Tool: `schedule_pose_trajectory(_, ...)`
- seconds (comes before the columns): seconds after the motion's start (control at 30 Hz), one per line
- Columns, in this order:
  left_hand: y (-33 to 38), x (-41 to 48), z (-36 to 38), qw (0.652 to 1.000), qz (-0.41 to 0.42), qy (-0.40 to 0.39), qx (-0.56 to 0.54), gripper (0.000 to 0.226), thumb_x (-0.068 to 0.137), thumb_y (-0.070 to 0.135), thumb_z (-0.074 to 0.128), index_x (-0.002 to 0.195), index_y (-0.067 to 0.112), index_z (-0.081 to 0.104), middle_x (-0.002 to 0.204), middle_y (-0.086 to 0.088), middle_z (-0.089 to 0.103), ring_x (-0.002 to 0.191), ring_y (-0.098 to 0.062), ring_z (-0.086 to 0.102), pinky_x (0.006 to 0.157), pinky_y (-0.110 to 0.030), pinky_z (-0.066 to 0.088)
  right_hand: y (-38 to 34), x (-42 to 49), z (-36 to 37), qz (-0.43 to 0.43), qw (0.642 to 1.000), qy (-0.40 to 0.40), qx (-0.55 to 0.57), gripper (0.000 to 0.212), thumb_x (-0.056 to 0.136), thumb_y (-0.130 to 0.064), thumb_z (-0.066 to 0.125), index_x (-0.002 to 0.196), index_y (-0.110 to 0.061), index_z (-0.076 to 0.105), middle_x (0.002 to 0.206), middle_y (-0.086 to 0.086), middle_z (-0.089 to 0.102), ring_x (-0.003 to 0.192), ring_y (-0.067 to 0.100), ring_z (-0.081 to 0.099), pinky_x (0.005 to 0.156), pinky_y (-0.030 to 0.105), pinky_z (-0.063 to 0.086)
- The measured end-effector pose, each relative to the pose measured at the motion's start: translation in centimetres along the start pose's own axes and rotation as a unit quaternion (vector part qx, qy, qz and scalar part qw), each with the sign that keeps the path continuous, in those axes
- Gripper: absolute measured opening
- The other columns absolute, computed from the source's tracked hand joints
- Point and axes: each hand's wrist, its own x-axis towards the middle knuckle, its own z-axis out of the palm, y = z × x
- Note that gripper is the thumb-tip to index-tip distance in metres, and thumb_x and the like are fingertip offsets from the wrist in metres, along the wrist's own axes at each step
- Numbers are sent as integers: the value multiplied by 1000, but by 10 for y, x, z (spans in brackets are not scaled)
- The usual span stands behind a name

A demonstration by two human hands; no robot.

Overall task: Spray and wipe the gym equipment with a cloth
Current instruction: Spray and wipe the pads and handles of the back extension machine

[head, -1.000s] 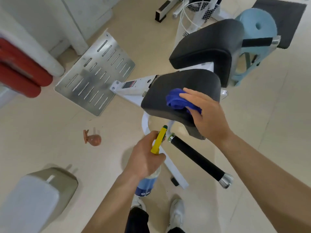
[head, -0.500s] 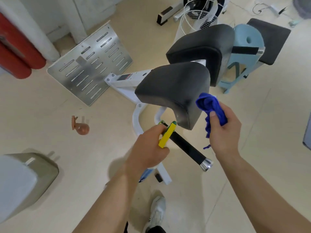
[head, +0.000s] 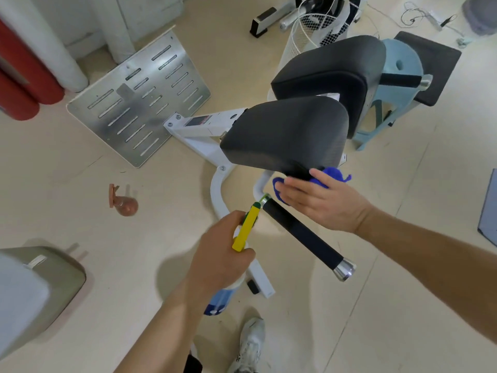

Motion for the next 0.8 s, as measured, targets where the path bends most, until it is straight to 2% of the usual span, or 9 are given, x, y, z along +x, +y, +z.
schedule_pose_trajectory(0.13, -9, -9, -7, 1000, -11, -6, -3, 41, 71, 10, 60, 102, 37, 57, 68, 8, 53, 59, -11, 45, 58, -26, 41, -11, 3, 2, -123, 983, -102, -96, 48, 94, 8, 30, 135, 4, 54, 146, 22, 49, 138, 39, 42, 120, 53, 7)
schedule_pose_trajectory(0.23, -11, -15, -11, 1000, -20, 0, -15, 41, 68, 12, 59, 100, 37, 57, 66, 0, 51, 54, -11, 40, 59, -35, 45, -2, 22, -13, -158, 974, -130, -92, 44, 90, 4, 42, 130, 3, 58, 141, 23, 52, 138, 44, 37, 118, 58, -6)
schedule_pose_trajectory(0.3, -12, -17, -16, 1000, -24, 7, -19, 40, 69, 10, 60, 100, 37, 57, 64, 1, 50, 53, -11, 40, 58, -34, 44, 8, 40, -28, -100, 987, -107, -66, 46, 95, -2, 32, 133, 3, 57, 140, 22, 53, 141, 45, 33, 118, 58, -6)
schedule_pose_trajectory(0.37, -9, -15, -19, 1000, -23, 8, -19, 41, 71, 7, 62, 99, 36, 57, 65, 2, 52, 54, -11, 41, 59, -29, 42, 11, 57, -43, -48, 992, -104, -45, 39, 96, -8, 46, 132, 2, 57, 142, 21, 52, 143, 45, 29, 118, 58, -3)
schedule_pose_trajectory(0.43, -3, -9, -24, 1000, -14, 9, -9, 41, 72, 7, 62, 100, 37, 56, 69, 5, 54, 58, -11, 45, 59, -26, 42, 8, 64, -54, 22, 994, -105, -14, 45, 92, -14, 63, 135, -1, 57, 146, 20, 49, 144, 43, 29, 120, 57, 2)
schedule_pose_trajectory(0.53, 4, 0, -32, 1000, -10, 17, -2, 41, 74, 7, 62, 101, 37, 56, 79, 9, 60, 65, -12, 52, 62, -24, 43, 5, 62, -60, 99, 989, -102, 47, 51, 91, -10, 61, 141, -5, 52, 152, 17, 44, 145, 40, 31, 121, 54, 11)
schedule_pose_trajectory(0.63, 3, 7, -37, 1000, -3, 24, 6, 42, 73, 9, 61, 104, 37, 56, 85, 10, 61, 73, -12, 55, 64, -24, 43, 2, 46, -52, 87, 991, -93, 36, 44, 94, -6, 49, 137, -2, 55, 154, 17, 41, 145, 40, 31, 120, 53, 16)
schedule_pose_trajectory(0.73, -3, 7, -38, 1000, -5, 23, -6, 41, 72, 9, 60, 102, 36, 55, 79, 8, 57, 65, -12, 49, 63, -26, 43, 5, 48, -42, 41, 991, -129, 17, 46, 96, -7, 34, 136, 3, 55, 153, 20, 40, 145, 40, 31, 121, 52, 13)
schedule_pose_trajectory(0.8, -9, 5, -39, 1000, -11, 22, -15, 40, 71, 8, 60, 101, 35, 55, 73, 6, 53, 60, -13, 44, 62, -29, 43, 7, 68, -41, 35, 989, -144, 0, 46, 97, -10, 33, 136, 4, 55, 153, 22, 40, 145, 42, 30, 122, 53, 10)
